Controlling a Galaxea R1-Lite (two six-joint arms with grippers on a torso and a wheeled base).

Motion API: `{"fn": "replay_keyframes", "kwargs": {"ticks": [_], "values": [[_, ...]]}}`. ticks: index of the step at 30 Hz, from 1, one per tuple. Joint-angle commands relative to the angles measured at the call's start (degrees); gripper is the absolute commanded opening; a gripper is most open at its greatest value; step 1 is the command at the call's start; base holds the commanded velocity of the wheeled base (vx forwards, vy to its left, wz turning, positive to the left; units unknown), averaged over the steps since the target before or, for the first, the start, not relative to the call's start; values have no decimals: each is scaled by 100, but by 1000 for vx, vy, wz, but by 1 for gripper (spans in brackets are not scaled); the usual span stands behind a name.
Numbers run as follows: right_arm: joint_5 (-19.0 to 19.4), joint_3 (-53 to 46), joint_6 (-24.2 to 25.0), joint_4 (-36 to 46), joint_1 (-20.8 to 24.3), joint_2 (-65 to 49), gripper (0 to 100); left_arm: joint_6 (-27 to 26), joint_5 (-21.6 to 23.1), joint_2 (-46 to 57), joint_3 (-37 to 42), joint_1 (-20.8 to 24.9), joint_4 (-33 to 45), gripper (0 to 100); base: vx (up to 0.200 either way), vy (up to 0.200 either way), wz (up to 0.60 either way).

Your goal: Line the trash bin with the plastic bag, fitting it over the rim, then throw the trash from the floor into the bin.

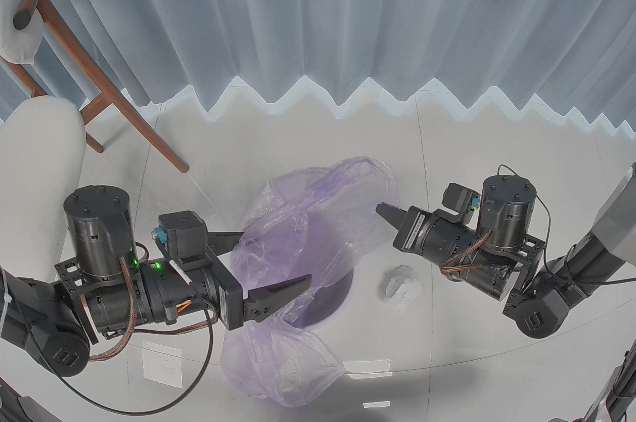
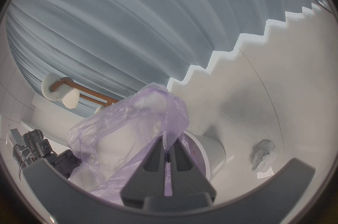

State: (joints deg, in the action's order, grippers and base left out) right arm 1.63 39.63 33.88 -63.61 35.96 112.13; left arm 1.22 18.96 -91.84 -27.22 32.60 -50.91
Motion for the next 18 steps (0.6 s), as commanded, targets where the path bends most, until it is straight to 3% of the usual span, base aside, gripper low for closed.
{"fn": "replay_keyframes", "kwargs": {"ticks": [1,11,12,18], "values": [[4,-34,-13,-2,16,-95,0,1,-6,-62,15,-25,2,100,0,0,0],[4,-157,-127,7,16,-288,0,1,-173,-290,-161,-430,-7,100,0,0,0],[4,-166,-171,7,7,-288,0,-43,-191,-352,-178,-465,-7,0,0,0,0],[4,-157,-215,-2,-28,-323,0,-166,-305,-484,-169,-605,-7,0,0,0,0]]}}
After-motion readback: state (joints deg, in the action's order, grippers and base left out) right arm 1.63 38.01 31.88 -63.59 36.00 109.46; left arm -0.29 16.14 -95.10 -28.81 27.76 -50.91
